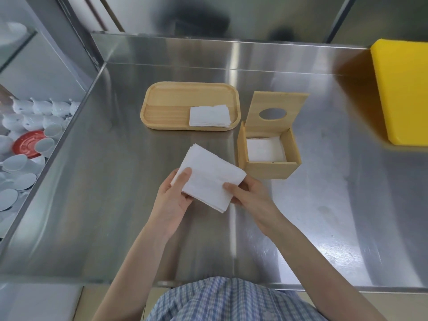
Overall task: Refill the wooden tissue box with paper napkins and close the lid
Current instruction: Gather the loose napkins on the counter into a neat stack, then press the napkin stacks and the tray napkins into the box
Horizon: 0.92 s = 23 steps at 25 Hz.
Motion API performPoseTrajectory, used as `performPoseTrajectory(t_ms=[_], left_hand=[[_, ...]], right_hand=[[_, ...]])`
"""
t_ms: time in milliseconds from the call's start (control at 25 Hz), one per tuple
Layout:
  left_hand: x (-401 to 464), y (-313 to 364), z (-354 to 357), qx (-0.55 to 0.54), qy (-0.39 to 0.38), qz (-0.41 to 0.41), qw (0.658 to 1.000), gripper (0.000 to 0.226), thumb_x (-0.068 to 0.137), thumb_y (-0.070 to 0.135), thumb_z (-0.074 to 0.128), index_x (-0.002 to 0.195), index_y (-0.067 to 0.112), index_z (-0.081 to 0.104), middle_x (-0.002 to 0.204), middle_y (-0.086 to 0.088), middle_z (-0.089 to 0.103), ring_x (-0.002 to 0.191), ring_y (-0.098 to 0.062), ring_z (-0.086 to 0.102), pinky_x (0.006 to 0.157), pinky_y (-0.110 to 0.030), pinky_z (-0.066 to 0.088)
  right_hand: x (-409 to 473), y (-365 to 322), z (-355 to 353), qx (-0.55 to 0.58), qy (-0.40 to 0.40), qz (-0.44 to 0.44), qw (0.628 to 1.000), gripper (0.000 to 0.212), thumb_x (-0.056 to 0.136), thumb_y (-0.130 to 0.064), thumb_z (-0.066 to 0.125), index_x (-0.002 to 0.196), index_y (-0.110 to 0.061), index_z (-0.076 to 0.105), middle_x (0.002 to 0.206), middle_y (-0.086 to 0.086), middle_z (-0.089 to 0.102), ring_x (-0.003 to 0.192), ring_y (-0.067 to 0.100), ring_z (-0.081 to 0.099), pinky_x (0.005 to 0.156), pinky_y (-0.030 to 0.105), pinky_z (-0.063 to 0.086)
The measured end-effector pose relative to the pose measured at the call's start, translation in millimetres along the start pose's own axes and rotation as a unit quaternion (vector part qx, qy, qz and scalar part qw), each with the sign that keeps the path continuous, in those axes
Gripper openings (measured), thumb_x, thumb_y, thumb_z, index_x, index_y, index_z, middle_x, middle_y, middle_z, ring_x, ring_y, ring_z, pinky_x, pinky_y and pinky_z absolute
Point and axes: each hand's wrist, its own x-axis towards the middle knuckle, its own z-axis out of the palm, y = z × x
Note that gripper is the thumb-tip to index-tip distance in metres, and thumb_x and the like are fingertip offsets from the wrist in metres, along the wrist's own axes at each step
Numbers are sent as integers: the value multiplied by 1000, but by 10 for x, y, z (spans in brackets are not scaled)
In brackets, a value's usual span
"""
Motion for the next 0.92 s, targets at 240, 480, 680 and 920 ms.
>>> performPoseTrajectory(t_ms=[240, 480, 680, 920], left_hand=[[-74, -10, 174, 142, 27, -12, 989, 19, 92, 18, 51, 106, 10, 61, 102, -6, 66, 93, -22, 60, 85, -38, 47], [-85, -99, 414, 239, 63, 2, 969, 13, 91, 18, 54, 99, 15, 64, 98, -4, 68, 87, -18, 61, 80, -31, 47], [-9, -123, 642, 255, 65, 10, 965, 10, 90, 16, 56, 84, 22, 60, 87, -1, 67, 75, -12, 61, 68, -19, 48], [199, -111, 927, 338, 93, 39, 936, 14, 84, 19, 64, 73, 22, 56, 76, 3, 64, 72, -16, 60, 77, -30, 50]], right_hand=[[-130, -89, -257, -45, 53, -31, 997, 10, 89, -10, 59, 99, -12, 61, 100, 11, 65, 92, 19, 60, 89, 33, 50], [-167, -154, -560, -113, 102, -51, 987, 5, 90, -17, 58, 89, -16, 63, 79, -4, 62, 83, 16, 58, 85, 32, 48], [-108, -197, -854, -169, 147, -73, 972, 16, 88, -20, 61, 98, -9, 68, 83, 0, 65, 83, 17, 60, 83, 28, 49], [-24, -289, -1106, -285, 197, -127, 929, 15, 87, -20, 62, 95, -8, 67, 72, -7, 58, 70, 9, 54, 57, -5, 39]])
